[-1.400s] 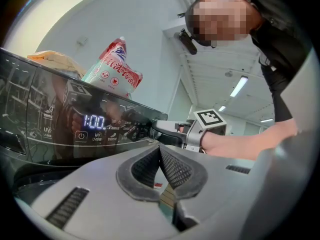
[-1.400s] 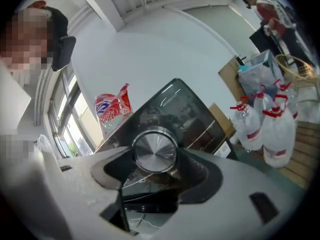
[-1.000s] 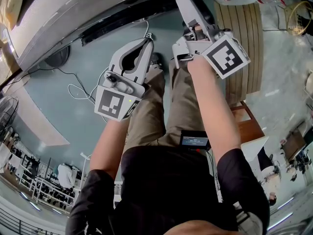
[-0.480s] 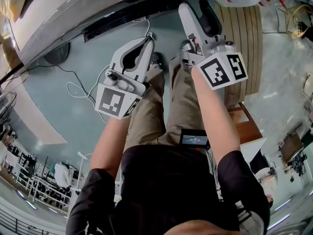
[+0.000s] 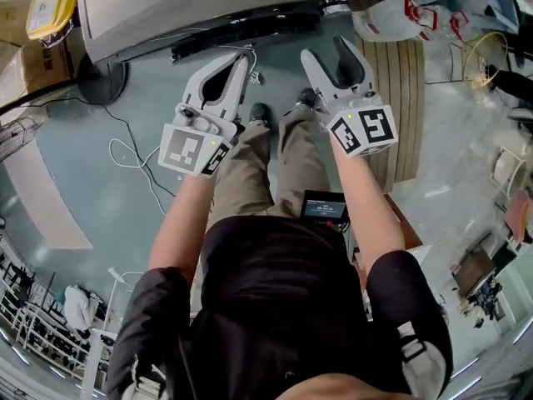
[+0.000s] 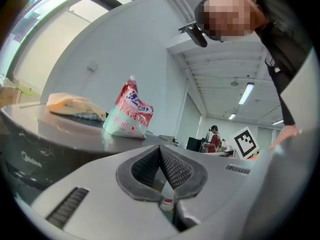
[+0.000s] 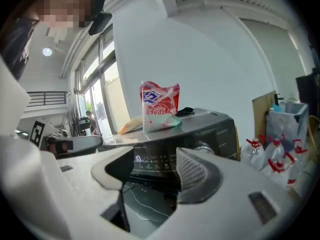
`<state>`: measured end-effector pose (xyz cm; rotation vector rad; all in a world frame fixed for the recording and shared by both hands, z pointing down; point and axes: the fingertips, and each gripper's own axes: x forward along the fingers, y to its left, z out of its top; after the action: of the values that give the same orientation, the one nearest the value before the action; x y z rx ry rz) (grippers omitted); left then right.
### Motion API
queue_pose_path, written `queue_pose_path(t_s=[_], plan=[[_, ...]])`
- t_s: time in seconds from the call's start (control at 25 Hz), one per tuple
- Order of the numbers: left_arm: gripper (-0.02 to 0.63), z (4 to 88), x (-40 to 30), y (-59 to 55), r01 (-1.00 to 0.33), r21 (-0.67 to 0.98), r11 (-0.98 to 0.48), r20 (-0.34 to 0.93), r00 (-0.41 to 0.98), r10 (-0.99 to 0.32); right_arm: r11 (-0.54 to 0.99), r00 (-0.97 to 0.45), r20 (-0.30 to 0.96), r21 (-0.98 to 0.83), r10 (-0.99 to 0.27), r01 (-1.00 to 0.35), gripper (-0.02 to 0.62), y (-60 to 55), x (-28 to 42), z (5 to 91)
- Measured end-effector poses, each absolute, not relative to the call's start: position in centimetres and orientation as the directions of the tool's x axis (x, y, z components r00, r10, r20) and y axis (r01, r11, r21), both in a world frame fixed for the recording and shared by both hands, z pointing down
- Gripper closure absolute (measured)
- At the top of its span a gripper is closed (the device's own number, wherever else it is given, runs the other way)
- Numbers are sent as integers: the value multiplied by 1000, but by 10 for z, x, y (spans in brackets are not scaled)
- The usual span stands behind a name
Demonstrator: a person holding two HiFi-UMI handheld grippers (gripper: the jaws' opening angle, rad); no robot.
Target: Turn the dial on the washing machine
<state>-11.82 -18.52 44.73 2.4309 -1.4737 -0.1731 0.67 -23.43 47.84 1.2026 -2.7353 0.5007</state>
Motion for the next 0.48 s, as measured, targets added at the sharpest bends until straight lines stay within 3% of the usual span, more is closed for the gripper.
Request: queue_pose_path(t_s=[0.12,0.36,0.48], plan=[[611,403,-146,-168,-867,273,-416,29,440,-898,681,-718,230,-227,-657,-696,360,-213,-2,444],[611,327,-154,-128,-883,206,-422,-22,427,-904,740,-750,142,-126,-646,-661,585,-178,21,344],[611,307,-166,-112,-901,213,-377,-44,376,-925,736,-741,88,-89,-666,-672,592,-171,31,312]])
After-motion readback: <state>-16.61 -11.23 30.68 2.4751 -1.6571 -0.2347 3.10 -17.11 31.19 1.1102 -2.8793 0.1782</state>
